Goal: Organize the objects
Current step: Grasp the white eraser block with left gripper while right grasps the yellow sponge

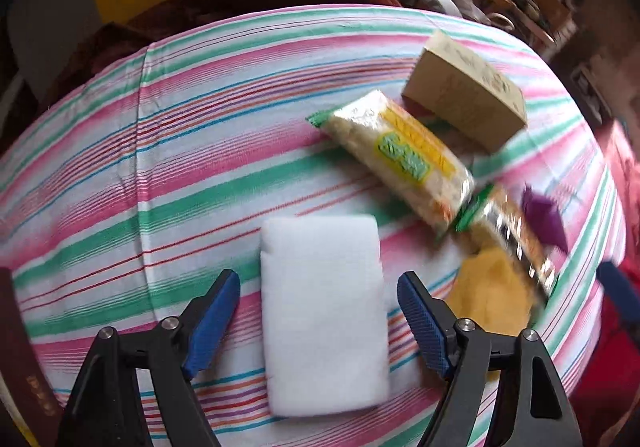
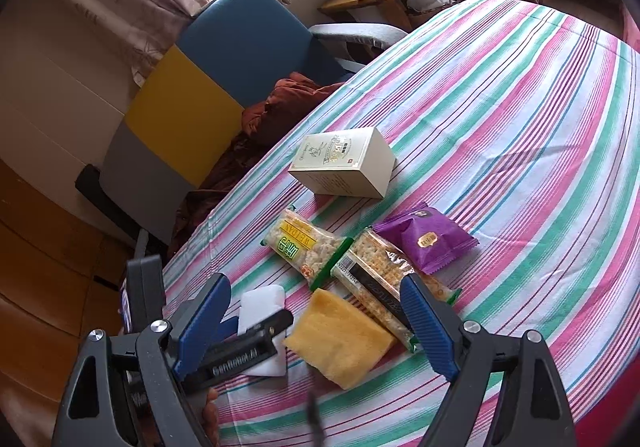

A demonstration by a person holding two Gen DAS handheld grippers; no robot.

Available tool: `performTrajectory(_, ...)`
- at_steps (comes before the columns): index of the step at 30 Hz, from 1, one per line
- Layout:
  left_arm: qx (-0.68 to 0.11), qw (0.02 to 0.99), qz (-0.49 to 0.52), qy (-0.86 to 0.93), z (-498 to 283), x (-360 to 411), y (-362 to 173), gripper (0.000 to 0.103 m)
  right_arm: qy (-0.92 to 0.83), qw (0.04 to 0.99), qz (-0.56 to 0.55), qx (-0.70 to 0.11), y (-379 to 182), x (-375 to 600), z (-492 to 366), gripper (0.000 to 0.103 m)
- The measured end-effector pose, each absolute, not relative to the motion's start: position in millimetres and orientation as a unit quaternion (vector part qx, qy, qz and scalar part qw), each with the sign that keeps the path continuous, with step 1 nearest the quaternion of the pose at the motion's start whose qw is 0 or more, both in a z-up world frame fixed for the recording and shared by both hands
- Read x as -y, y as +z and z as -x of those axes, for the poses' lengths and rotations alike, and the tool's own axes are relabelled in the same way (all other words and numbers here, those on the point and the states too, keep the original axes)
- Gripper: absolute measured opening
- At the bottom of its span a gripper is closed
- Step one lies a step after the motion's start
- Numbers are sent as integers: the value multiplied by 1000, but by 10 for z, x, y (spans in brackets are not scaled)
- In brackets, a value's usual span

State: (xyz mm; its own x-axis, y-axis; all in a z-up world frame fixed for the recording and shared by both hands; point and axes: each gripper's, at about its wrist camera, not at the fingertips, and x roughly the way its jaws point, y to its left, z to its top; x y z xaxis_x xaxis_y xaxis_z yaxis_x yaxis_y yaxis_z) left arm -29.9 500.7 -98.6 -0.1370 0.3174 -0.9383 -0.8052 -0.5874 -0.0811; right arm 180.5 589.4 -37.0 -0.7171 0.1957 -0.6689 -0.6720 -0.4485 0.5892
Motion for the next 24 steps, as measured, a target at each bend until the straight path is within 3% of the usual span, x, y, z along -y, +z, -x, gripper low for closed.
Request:
performTrajectory(4,-252,412,503,717,222,-4883,-960,58,810,270,272,-445,-370,-5881,-1780,88)
performTrajectory(24,-200,444,492,722,-26,-3946,-871,56,808,270,339,-400,-435,-5776,-1555,88)
